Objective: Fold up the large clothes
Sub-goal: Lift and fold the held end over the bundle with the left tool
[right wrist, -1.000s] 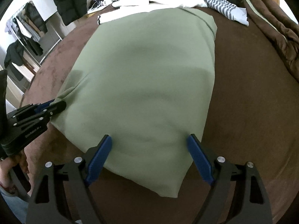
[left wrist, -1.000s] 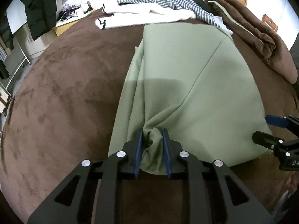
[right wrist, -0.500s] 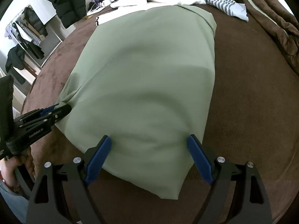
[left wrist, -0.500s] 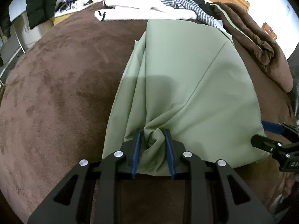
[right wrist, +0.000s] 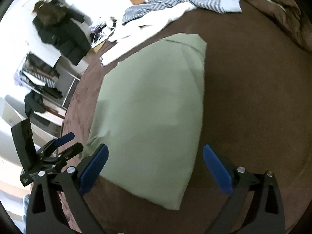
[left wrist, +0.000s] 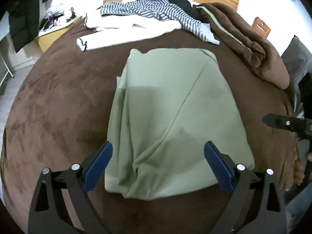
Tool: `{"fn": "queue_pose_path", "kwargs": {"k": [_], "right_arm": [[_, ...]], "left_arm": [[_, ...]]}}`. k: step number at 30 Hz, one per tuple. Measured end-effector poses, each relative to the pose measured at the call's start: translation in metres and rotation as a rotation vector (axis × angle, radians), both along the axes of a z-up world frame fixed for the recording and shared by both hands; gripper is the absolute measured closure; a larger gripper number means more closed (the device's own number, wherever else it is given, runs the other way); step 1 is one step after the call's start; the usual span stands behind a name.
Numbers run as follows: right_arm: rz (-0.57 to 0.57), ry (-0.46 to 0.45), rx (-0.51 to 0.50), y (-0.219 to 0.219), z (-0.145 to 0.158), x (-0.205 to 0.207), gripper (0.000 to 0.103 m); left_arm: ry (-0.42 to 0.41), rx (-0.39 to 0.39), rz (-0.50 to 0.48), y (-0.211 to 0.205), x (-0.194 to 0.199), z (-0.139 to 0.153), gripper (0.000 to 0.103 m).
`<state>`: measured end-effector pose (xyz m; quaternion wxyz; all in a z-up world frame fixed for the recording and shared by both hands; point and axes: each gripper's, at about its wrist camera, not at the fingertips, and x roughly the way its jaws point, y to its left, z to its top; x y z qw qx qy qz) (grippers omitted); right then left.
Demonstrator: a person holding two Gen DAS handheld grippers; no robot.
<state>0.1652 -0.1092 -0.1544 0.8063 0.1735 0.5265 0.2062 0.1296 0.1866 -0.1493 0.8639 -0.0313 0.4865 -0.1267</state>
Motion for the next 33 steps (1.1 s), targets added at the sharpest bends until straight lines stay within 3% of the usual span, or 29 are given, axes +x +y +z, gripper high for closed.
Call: {"fn": "queue_pose_path", "kwargs": {"k": [5,11,14,23,28,31,33], "right_arm": [[0.008,0.063,0.096,-0.010,-0.028,0.026,0.006],[0.024,0.110,0.152,-0.010,-0.061,0.041,0.006],[0.038,0.139,0.183,-0.008,-0.079,0.049,0.006],[0.045,0.145,0.349,-0.013,-0.098,0.071,0.006],[0.077,0.116,0.327,-0.003,-0.096,0.080,0.006],[0.071,0.093,0.285,-0.007,-0.094,0.071,0.017],[0.052,0.078,0.255,-0.010,-0.094,0.067,0.025]], "left_arm": [[0.046,-0.065,0.008,0.011,0.030,-0.015,0.010],[0.145,-0.127,0.002,0.033,0.057,-0.059,0.015],[0.197,-0.258,0.000,0.047,0.069,-0.081,0.017],[0.183,-0.451,-0.026,0.053,0.083,-0.099,0.019],[0.186,-0.515,-0.063,0.045,0.096,-0.103,0.019],[0.190,-0.528,-0.064,0.045,0.095,-0.105,0.032],[0.166,-0.512,-0.101,0.039,0.090,-0.100,0.054]]}}
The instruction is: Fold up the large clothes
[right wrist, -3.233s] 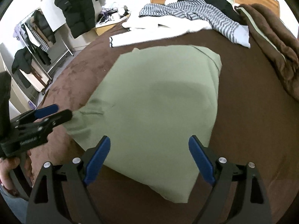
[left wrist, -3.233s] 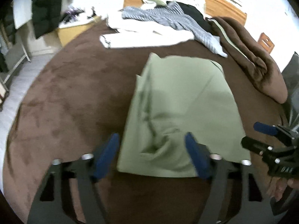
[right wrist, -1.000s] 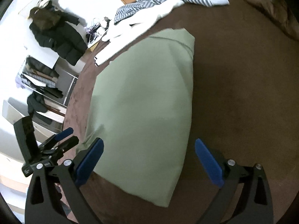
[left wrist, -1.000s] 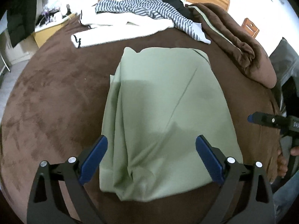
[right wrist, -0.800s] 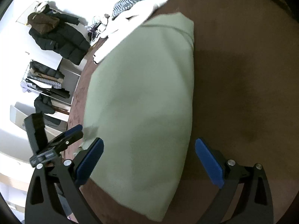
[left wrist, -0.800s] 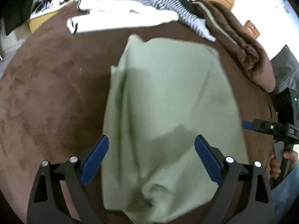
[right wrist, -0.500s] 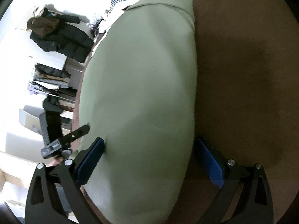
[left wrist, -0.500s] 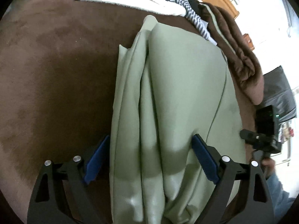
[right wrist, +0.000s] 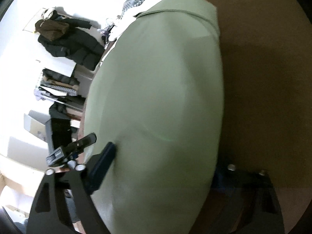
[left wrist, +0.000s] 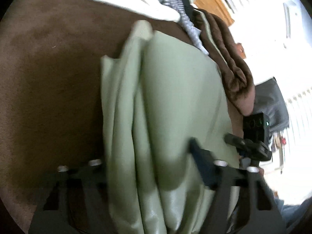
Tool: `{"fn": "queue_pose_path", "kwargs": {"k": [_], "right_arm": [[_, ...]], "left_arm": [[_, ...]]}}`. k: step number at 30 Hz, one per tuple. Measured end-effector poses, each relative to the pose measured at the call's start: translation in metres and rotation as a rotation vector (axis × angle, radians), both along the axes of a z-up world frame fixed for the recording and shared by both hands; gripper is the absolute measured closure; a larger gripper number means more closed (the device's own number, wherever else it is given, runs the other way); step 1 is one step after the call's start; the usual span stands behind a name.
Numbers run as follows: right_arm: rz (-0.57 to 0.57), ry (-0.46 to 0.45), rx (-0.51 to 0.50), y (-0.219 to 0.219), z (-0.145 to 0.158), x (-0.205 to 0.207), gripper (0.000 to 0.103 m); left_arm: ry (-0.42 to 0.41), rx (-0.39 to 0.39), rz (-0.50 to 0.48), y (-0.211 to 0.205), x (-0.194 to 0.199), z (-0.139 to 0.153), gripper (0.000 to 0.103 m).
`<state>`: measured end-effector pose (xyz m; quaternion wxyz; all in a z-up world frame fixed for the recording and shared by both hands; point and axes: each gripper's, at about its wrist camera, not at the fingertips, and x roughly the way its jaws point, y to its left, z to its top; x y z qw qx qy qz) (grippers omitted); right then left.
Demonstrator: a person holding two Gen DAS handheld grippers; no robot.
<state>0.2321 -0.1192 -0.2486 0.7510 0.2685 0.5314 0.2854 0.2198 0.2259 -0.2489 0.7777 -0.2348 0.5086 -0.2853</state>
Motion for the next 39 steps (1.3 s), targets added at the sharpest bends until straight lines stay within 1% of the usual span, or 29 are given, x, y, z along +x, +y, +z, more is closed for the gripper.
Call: {"fn": "queue_pose_path", "kwargs": {"k": [1,2,3,5,6,7,8,11,14,18,21,26,27,32,35,37,39], "right_arm": [[-0.004,-0.012,-0.019,-0.001,0.002,-0.003,0.028],[-0.008,-0.020,-0.031,-0.002,0.003,-0.003,0.032],[-0.010,-0.038,-0.051,-0.001,0.006,-0.006,0.034],[-0.005,-0.075,-0.077,0.001,0.014,-0.008,0.044],[-0.002,-0.088,-0.077,0.002,0.017,-0.008,0.048],[0.005,-0.100,-0.066,0.001,0.021,-0.009,0.056],[0.008,-0.103,-0.055,0.001,0.025,-0.009,0.061],[0.030,-0.123,-0.078,0.007,0.038,-0.010,0.068],[0.049,-0.141,-0.101,0.014,0.048,-0.010,0.072],[0.074,-0.179,-0.132,0.021,0.068,-0.016,0.074],[0.083,-0.206,-0.138,0.020,0.085,-0.022,0.075],[0.074,-0.261,-0.128,0.010,0.117,-0.035,0.076],[0.072,-0.277,-0.130,0.011,0.126,-0.039,0.076],[0.060,-0.326,-0.117,-0.008,0.163,-0.059,0.076],[0.052,-0.344,-0.115,-0.015,0.178,-0.070,0.076],[0.045,-0.360,-0.120,-0.022,0.187,-0.083,0.076],[0.035,-0.363,-0.123,-0.029,0.190,-0.092,0.076]], "left_arm": [[-0.025,0.024,-0.010,-0.005,-0.003,0.004,0.057],[-0.043,0.049,-0.017,-0.010,-0.004,0.007,0.063],[-0.069,0.066,-0.018,-0.013,-0.006,0.012,0.069],[-0.105,0.076,-0.018,-0.016,-0.008,0.020,0.075],[-0.126,0.087,-0.012,-0.020,-0.011,0.026,0.076],[-0.128,0.095,-0.004,-0.020,-0.010,0.027,0.076],[-0.127,0.107,0.006,-0.023,-0.011,0.030,0.076],[-0.142,0.167,0.015,-0.028,-0.012,0.037,0.077],[-0.158,0.225,0.035,-0.035,-0.015,0.051,0.081],[-0.184,0.255,0.045,-0.045,-0.022,0.073,0.085],[-0.209,0.276,0.029,-0.053,-0.028,0.094,0.085],[-0.248,0.272,0.030,-0.056,-0.042,0.124,0.085],[-0.262,0.276,0.029,-0.059,-0.045,0.133,0.085],[-0.307,0.282,0.034,-0.069,-0.064,0.172,0.085],[-0.329,0.296,0.033,-0.077,-0.078,0.192,0.085],[-0.336,0.299,0.031,-0.082,-0.087,0.200,0.085],[-0.330,0.280,0.032,-0.084,-0.094,0.200,0.085]]}}
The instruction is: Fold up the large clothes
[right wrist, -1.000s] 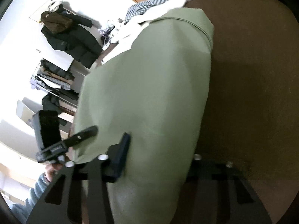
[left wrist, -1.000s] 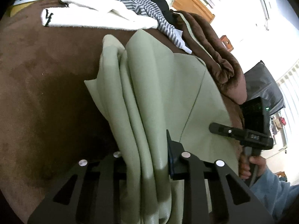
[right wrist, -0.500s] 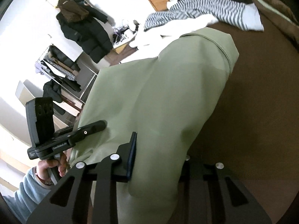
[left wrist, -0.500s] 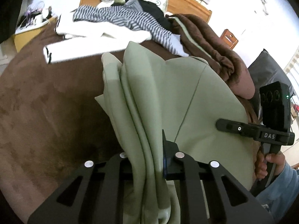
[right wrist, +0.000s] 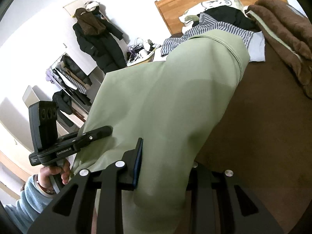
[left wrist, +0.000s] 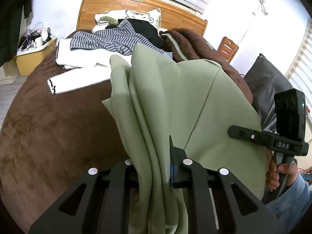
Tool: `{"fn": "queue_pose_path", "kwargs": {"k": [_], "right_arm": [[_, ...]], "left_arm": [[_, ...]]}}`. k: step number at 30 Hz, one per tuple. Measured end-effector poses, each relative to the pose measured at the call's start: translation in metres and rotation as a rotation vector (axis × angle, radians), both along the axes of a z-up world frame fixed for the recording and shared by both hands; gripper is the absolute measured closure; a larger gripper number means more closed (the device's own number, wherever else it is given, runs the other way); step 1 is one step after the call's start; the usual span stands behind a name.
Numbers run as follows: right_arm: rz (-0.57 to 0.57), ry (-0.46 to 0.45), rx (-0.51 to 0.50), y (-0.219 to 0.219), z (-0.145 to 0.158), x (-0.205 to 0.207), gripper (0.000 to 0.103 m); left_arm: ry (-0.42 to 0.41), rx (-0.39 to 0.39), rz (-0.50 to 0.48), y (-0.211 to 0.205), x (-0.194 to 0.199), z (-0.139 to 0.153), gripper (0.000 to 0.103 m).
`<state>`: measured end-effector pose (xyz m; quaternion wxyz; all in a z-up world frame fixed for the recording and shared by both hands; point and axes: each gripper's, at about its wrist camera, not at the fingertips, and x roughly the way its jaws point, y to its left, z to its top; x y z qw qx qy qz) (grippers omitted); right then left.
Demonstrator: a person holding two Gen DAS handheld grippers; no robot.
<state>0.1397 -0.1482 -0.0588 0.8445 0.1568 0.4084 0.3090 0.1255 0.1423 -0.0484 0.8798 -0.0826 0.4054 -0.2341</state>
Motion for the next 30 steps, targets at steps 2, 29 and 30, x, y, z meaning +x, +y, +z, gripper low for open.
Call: {"fn": "queue_pose_path", "kwargs": {"k": [2,29,30], "right_arm": [[-0.011,0.001,-0.004,-0.007,0.003,-0.011,0.076],[-0.444,-0.021,-0.015,-0.269,0.022,-0.118,0.076],[-0.467,-0.021,-0.027,-0.283,0.022,-0.121,0.076]], "left_arm": [[0.011,-0.005,-0.010,-0.004,-0.006,0.000,0.085],[-0.042,0.001,-0.441,-0.286,-0.029,0.019,0.085],[-0.037,-0.007,-0.460,-0.303,-0.029,0.016,0.085]]}}
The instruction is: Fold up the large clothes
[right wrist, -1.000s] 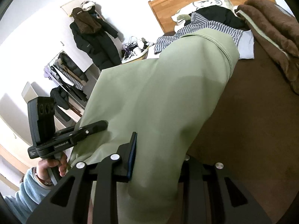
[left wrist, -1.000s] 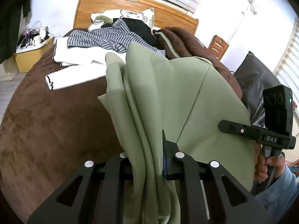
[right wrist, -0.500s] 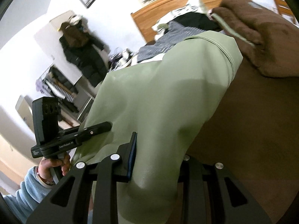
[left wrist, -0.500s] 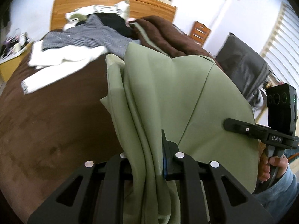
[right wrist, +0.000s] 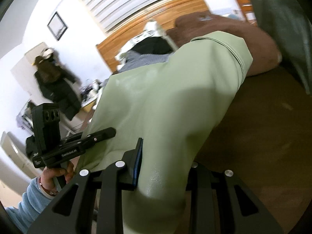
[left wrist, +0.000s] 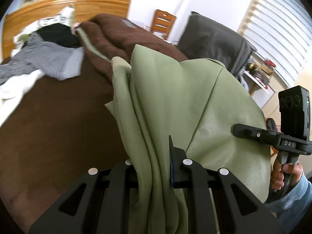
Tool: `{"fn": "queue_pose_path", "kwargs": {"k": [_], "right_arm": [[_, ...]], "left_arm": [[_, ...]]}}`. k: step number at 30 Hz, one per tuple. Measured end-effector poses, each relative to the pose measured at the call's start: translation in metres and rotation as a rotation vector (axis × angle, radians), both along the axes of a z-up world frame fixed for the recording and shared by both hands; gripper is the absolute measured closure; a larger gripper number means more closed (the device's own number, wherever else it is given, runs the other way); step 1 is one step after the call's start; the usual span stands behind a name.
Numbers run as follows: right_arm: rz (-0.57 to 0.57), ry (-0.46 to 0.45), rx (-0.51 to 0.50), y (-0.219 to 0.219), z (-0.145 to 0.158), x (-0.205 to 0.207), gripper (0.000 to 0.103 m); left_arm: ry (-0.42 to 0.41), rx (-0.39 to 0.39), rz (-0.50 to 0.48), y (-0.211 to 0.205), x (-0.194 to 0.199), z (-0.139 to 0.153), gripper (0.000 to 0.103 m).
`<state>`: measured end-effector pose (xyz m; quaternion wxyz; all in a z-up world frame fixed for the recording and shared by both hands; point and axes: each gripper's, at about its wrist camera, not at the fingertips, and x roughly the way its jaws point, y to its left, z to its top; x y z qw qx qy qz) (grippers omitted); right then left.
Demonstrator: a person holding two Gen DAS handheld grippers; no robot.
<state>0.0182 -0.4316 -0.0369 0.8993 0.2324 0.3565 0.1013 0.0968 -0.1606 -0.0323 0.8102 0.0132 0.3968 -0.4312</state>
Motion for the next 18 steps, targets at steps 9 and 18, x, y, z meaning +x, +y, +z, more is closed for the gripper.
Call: {"fn": "queue_pose_path", "kwargs": {"k": [9,18], "right_arm": [[-0.188,0.018,0.017,-0.117,-0.039,-0.029,0.076],[-0.344,0.088,0.018,-0.200,-0.109,-0.033,0.076]], "left_arm": [[-0.019,0.057,-0.142,-0.142,-0.002,-0.023,0.085],[-0.001,0.113,-0.235,-0.251,0.003,-0.089,0.085]]}}
